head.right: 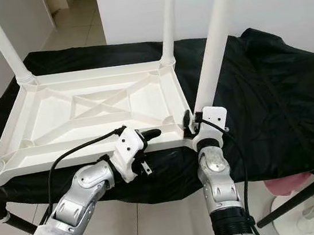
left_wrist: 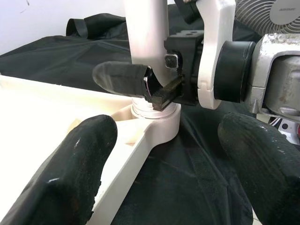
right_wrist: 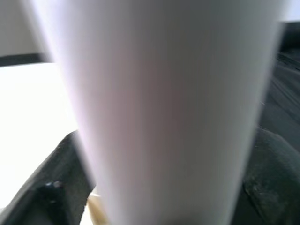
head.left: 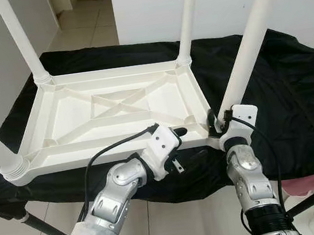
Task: Building children table
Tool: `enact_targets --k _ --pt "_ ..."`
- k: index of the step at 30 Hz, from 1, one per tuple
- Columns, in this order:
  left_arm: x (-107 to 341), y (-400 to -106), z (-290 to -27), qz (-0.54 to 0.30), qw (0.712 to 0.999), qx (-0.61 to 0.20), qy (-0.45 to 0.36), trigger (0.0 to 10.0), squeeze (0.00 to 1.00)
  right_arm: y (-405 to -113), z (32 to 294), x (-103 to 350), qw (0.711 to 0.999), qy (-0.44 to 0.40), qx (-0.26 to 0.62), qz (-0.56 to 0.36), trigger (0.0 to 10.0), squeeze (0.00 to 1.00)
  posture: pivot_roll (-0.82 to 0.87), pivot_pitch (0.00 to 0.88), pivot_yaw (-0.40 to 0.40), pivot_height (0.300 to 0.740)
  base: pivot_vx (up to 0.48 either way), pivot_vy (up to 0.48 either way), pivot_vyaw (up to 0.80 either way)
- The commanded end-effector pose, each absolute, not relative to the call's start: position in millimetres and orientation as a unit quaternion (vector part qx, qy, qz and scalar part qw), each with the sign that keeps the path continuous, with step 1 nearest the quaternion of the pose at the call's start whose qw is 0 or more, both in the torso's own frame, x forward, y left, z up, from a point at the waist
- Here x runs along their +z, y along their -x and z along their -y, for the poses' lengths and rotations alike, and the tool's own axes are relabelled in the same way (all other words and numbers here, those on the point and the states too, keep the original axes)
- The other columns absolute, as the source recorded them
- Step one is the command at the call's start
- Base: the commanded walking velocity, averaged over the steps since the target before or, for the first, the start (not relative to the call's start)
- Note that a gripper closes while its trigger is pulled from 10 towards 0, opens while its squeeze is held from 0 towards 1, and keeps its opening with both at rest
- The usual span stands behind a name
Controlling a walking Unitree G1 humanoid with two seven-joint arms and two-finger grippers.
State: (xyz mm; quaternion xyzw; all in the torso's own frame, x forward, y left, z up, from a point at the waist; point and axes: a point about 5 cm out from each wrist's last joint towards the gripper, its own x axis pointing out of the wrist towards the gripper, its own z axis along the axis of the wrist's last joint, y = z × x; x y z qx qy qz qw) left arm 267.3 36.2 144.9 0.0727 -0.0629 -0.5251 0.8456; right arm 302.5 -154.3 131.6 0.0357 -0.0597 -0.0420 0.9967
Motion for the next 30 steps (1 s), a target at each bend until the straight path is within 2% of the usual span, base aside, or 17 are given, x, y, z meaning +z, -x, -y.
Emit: enact_targets --k 1,2,3,5,6,10,12,13,19,27,28,30 --pt "147.2 -263.9 -34.5 0.07 0.833 -0.544 -0.072 10.0 0.0 -297.8 153.4 128.6 0.997 -0.036 -0.01 0.062 10.0 1.0 -0.08 0.0 -0.028 0.74 0.0 0.0 0.0" --pt "147.2 -263.9 -34.5 0.07 0.833 -0.544 -0.072 10.0 0.0 -297.8 153.4 128.6 0.997 -0.036 -0.01 0.062 10.0 1.0 -0.08 0.0 -0.028 0.74 0.0 0.0 0.0" --pt "147.2 -263.8 -34.4 0.07 0.833 -0.544 -0.074 10.0 0.0 -296.4 154.6 127.0 0.997 -0.036 0.017 0.061 10.0 0.77 -0.08 0.0 -0.026 0.74 0.0 0.0 0.0" --pt "147.2 -263.8 -34.4 0.07 0.833 -0.544 -0.074 10.0 0.0 -296.4 154.6 127.0 0.997 -0.036 0.017 0.061 10.0 0.77 -0.08 0.0 -0.026 0.74 0.0 0.0 0.0" --pt "147.2 -263.7 -34.3 0.07 0.832 -0.545 -0.074 10.0 0.0 -295.5 157.4 125.9 0.997 -0.031 0.043 0.061 10.0 0.0 -0.08 0.0 -0.025 0.74 0.0 0.0 0.0" --pt "147.2 -263.7 -33.8 0.07 0.831 -0.546 -0.076 10.0 0.0 -295.6 166.5 125.3 0.993 -0.01 0.101 0.06 10.0 0.0 -0.08 0.0 -0.019 0.74 0.0 0.0 0.0" --pt "147.2 -263.7 -33.8 0.07 0.831 -0.546 -0.076 10.0 0.0 -295.6 166.5 125.3 0.993 -0.01 0.101 0.06 10.0 0.0 -0.08 0.0 -0.019 0.74 0.0 0.0 0.0" --pt "147.4 -263.9 -33.0 0.07 0.83 -0.548 -0.077 10.0 0.0 -296.9 174.4 125.6 0.986 0.021 0.154 0.057 10.0 0.0 -0.08 0.0 -0.016 0.74 0.0 0.0 0.0" --pt "147.1 -264.3 -33.3 0.069 0.83 -0.548 -0.084 10.0 0.0 -303.0 180.5 125.7 0.973 0.05 0.222 0.041 10.0 0.0 -0.07 0.0 -0.017 0.74 0.0 0.0 0.0" --pt "147.7 -264.5 -33.0 0.07 0.83 -0.546 -0.085 10.0 0.0 -310.5 175.4 120.9 0.963 0.059 0.261 0.022 10.0 0.0 -0.07 0.0 -0.015 0.74 0.0 0.0 0.0" --pt "147.9 -264.5 -32.8 0.07 0.831 -0.545 -0.085 10.0 0.0 -312.3 172.4 118.9 0.96 0.057 0.273 0.016 4.4 0.0 -0.07 0.0 -0.015 0.74 0.0 0.0 0.0" --pt "148.0 -264.5 -32.8 0.07 0.831 -0.545 -0.085 10.0 0.0 -313.3 171.0 117.7 0.958 0.055 0.282 0.013 4.4 0.0 -0.07 0.0 -0.015 0.74 0.0 0.0 0.0"
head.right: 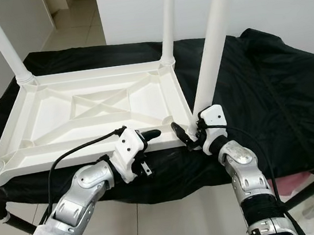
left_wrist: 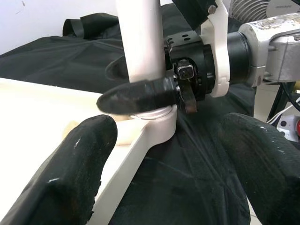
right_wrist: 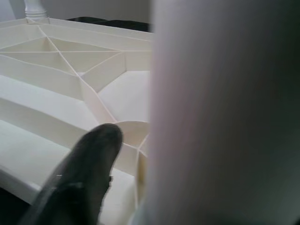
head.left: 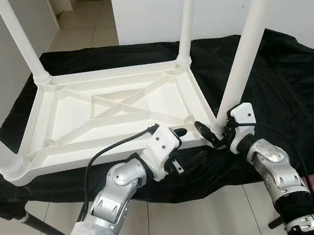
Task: Building children table
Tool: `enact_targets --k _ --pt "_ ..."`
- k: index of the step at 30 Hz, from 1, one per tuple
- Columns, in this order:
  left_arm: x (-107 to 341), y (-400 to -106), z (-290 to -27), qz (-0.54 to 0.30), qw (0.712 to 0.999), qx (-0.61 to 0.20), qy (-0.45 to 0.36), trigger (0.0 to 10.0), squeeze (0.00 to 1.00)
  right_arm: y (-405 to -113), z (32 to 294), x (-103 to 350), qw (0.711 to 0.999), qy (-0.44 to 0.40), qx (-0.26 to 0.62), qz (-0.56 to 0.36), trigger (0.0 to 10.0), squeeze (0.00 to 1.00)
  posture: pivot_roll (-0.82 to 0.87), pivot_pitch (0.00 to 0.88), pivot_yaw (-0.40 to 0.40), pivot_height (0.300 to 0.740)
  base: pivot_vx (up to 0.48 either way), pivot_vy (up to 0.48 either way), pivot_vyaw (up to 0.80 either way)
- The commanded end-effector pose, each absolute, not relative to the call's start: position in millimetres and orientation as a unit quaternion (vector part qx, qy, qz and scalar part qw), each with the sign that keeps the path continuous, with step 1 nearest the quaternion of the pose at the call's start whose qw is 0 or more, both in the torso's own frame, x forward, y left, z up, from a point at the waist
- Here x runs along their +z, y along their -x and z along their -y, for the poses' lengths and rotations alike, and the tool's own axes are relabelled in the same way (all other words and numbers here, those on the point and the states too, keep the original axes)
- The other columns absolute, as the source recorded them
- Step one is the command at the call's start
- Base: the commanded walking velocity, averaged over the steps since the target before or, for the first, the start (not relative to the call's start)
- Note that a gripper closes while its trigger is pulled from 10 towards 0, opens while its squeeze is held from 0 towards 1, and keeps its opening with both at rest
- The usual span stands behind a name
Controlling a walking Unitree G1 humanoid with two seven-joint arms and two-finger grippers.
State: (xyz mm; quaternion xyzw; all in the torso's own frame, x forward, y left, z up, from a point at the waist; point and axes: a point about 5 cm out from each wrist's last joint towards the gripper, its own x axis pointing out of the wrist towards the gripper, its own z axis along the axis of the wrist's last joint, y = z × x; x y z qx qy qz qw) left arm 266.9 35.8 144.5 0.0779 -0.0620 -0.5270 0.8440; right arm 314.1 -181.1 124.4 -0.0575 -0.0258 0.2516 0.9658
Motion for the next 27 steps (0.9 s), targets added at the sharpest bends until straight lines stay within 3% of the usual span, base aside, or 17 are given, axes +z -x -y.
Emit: enact_targets --k 1,2,12,13,22,27 --pt "148.0 -264.5 -32.8 0.07 0.831 -0.545 -0.085 10.0 0.0 -313.3 171.0 117.7 0.958 0.055 0.282 0.013 4.4 0.0 -0.07 0.0 -0.015 0.74 0.0 0.0 0.0" --pt "148.3 -264.8 -32.8 0.071 0.832 -0.544 -0.085 10.0 0.0 -314.3 170.9 116.0 0.957 0.051 0.286 0.01 0.0 0.0 -0.06 0.0 -0.012 0.74 0.0 0.0 0.0" --pt "149.6 -267.5 -34.4 0.072 0.834 -0.54 -0.086 10.0 0.0 -313.3 177.2 109.5 0.958 0.036 0.285 0.004 0.0 0.0 -0.06 0.0 -0.011 0.74 0.0 0.0 0.0" --pt "149.8 -267.7 -34.2 0.072 0.834 -0.54 -0.086 10.0 0.0 -313.7 178.5 109.9 0.959 0.033 0.28 0.006 10.0 0.0 -0.07 0.0 -0.01 0.74 0.0 0.0 0.0" --pt "149.9 -267.9 -33.9 0.072 0.834 -0.541 -0.086 10.0 0.0 -313.5 180.5 111.8 0.964 0.018 0.264 0.014 10.0 0.0 -0.07 0.0 -0.007 0.74 0.0 0.0 0.0" --pt "149.1 -267.7 -33.5 0.071 0.833 -0.542 -0.085 10.0 0.0 -312.8 177.9 113.4 0.982 -0.006 0.189 0.023 10.0 0.0 -0.08 0.0 -0.01 0.74 0.0 0.0 0.0"
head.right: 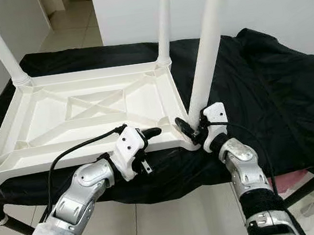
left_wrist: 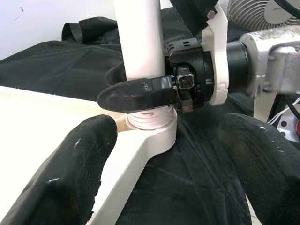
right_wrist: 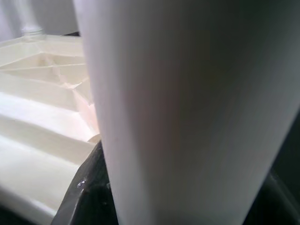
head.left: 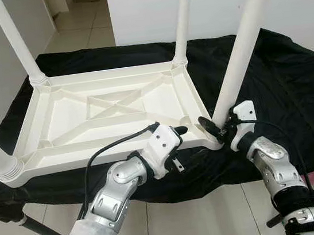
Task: Building children table
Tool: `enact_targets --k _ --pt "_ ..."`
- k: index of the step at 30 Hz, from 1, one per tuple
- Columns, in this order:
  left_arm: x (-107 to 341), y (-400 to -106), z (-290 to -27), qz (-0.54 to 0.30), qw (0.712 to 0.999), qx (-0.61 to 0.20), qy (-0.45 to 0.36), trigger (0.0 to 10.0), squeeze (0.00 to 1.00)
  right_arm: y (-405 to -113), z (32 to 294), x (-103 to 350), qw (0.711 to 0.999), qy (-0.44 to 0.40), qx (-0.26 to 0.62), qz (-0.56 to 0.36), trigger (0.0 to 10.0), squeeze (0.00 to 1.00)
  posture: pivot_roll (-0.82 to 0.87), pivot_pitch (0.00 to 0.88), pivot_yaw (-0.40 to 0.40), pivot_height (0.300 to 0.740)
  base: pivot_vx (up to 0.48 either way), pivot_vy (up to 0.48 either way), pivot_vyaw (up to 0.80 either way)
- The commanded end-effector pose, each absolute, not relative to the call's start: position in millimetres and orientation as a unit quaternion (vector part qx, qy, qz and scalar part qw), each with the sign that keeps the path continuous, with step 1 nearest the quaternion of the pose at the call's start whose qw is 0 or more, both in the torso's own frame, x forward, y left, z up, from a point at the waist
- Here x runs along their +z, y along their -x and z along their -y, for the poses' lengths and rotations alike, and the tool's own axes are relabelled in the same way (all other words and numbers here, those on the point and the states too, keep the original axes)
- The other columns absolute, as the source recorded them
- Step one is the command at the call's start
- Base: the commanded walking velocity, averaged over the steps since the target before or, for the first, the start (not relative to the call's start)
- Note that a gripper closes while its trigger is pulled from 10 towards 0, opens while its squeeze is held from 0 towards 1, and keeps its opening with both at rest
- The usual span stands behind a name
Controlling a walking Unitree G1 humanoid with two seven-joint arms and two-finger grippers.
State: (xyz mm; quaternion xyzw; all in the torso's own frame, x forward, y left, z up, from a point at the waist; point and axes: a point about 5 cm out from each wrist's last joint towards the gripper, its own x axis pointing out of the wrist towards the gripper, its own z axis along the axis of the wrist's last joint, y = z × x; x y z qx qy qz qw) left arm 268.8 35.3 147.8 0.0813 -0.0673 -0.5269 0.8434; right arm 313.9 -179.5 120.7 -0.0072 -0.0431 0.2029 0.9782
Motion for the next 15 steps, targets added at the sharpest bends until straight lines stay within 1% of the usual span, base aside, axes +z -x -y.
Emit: enact_targets --k 1,5,6,10,11,14,15 --pt "149.0 -267.6 -33.5 0.071 0.834 -0.541 -0.084 10.0 0.0 -311.5 174.7 113.4 0.986 -0.014 0.167 0.025 10.0 0.0 -0.08 0.0 -0.01 0.74 0.0 0.0 0.0" --pt "149.0 -267.6 -33.5 0.071 0.834 -0.541 -0.084 10.0 0.0 -310.2 171.9 113.5 0.988 -0.016 0.15 0.028 10.0 0.0 -0.08 0.0 -0.01 0.74 0.0 0.0 0.0" --pt "148.9 -267.3 -33.4 0.071 0.834 -0.54 -0.083 10.0 0.0 -307.1 169.1 112.7 0.993 -0.027 0.111 0.029 10.0 0.0 -0.08 0.0 -0.016 0.74 0.0 0.0 0.0" --pt "148.9 -267.2 -33.5 0.071 0.835 -0.539 -0.082 10.0 0.0 -304.2 169.9 110.0 0.996 -0.034 0.076 0.024 10.0 0.0 -0.08 0.0 -0.017 0.74 0.0 0.0 0.0" --pt "148.6 -266.9 -33.6 0.07 0.835 -0.539 -0.082 10.0 0.0 -301.0 171.7 105.3 0.998 -0.039 0.044 0.014 10.0 0.0 -0.08 0.0 -0.016 0.74 0.0 0.0 0.0" --pt "148.4 -266.7 -33.6 0.07 0.836 -0.539 -0.081 10.0 0.0 -298.7 173.1 101.9 0.999 -0.043 0.021 0.007 10.0 0.0 -0.08 0.0 -0.016 0.74 0.0 0.0 0.0" --pt "148.0 -266.5 -33.4 0.07 0.835 -0.539 -0.081 10.0 0.0 -296.1 168.3 97.0 0.999 -0.053 0.002 -0.002 10.0 0.0 -0.09 0.0 -0.016 0.74 0.0 0.0 0.0"
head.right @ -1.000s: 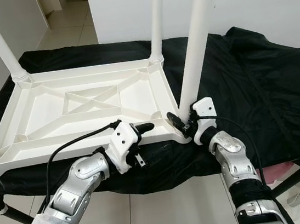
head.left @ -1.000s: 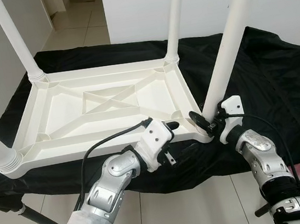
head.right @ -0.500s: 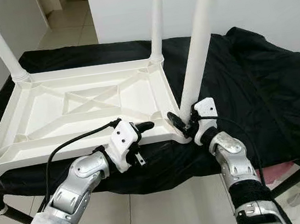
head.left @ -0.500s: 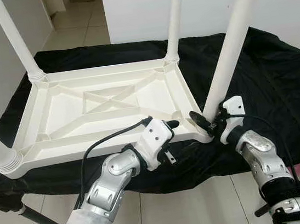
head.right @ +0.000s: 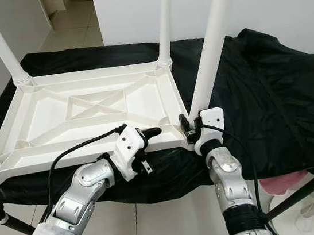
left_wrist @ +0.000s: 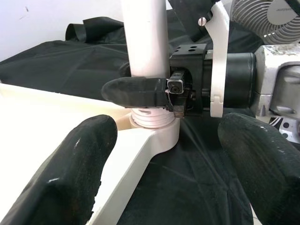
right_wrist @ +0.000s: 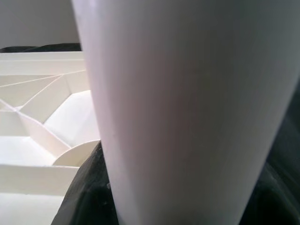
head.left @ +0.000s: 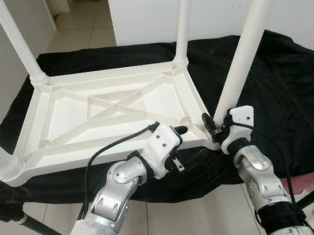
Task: Building children table
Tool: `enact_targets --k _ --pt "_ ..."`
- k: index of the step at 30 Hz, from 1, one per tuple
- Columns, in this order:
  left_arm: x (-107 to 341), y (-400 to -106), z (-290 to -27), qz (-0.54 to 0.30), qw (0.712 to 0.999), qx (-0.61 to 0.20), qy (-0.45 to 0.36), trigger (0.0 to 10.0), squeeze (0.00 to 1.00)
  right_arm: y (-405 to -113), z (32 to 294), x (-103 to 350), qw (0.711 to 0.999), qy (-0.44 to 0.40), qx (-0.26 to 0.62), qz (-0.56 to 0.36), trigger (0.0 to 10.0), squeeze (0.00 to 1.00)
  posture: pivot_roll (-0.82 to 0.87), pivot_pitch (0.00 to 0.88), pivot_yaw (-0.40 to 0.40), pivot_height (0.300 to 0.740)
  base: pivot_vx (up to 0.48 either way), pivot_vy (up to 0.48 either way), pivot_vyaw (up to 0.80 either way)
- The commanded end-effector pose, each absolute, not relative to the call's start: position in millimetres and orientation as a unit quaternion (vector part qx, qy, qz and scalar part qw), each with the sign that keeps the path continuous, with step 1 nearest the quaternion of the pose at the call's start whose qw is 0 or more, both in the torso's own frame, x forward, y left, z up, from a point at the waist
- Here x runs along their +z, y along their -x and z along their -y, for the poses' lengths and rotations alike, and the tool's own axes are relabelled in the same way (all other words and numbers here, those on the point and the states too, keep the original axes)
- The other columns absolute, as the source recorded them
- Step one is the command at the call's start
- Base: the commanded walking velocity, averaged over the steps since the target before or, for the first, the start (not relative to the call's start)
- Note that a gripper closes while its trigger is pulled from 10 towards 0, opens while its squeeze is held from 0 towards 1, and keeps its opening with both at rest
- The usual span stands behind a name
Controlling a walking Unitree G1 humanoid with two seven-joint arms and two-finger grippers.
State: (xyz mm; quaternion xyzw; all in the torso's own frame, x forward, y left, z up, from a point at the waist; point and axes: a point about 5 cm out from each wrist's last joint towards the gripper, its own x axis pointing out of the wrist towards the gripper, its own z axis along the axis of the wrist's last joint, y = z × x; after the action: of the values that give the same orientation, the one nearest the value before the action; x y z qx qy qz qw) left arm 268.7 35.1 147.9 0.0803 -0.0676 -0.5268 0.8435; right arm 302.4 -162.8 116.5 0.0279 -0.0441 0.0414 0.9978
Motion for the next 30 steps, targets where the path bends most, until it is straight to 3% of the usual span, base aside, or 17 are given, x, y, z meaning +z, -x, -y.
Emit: enact_targets --k 1,8,19,20,21,22,26,29,30 --pt "147.9 -266.6 -33.1 0.07 0.835 -0.539 -0.081 10.0 0.0 -294.7 163.0 94.3 0.998 -0.063 -0.009 -0.007 10.0 0.0 -0.09 0.0 -0.016 0.74 0.0 0.0 0.0" --pt "149.6 -268.1 -32.6 0.073 0.837 -0.537 -0.079 10.0 0.0 -293.7 140.4 99.3 0.995 -0.095 -0.039 -0.004 10.0 0.0 -0.09 0.0 -0.018 0.74 0.0 0.0 0.0" --pt "149.1 -268.2 -32.9 0.073 0.837 -0.537 -0.08 10.0 0.0 -293.4 144.7 105.9 0.996 -0.078 -0.043 0.001 10.0 0.0 -0.09 0.0 -0.02 0.74 0.0 0.0 0.0" --pt "149.2 -268.2 -33.1 0.073 0.837 -0.536 -0.08 10.0 0.0 -293.1 144.3 106.8 0.996 -0.077 -0.043 0.002 10.0 0.6 -0.09 0.0 -0.021 0.74 0.0 0.0 0.0" --pt "149.2 -268.2 -33.1 0.073 0.837 -0.536 -0.08 10.0 0.0 -293.1 144.3 106.8 0.996 -0.077 -0.043 0.002 10.0 0.6 -0.09 0.0 -0.021 0.74 0.0 0.0 0.0" --pt "149.1 -268.0 -33.3 0.073 0.838 -0.536 -0.08 10.0 0.0 -292.7 143.7 107.9 0.996 -0.077 -0.034 0.005 10.0 1.0 -0.09 0.0 -0.022 0.74 0.0 0.0 0.0" --pt "148.9 -267.8 -33.6 0.072 0.838 -0.535 -0.08 10.0 0.0 -292.1 143.4 109.3 0.997 -0.075 -0.026 0.008 10.0 1.0 -0.09 0.0 -0.022 0.74 0.0 0.0 0.0" --pt "149.3 -269.1 -34.1 0.073 0.839 -0.534 -0.08 10.0 0.0 -291.9 157.7 112.9 0.999 -0.039 0.004 0.018 10.0 1.0 -0.09 0.0 -0.022 0.74 0.0 0.0 0.0" --pt "149.5 -269.3 -34.1 0.073 0.839 -0.533 -0.081 10.0 0.0 -292.5 163.7 113.9 0.999 -0.03 0.021 0.017 10.0 0.51 -0.09 0.0 -0.022 0.74 0.0 0.0 0.0"
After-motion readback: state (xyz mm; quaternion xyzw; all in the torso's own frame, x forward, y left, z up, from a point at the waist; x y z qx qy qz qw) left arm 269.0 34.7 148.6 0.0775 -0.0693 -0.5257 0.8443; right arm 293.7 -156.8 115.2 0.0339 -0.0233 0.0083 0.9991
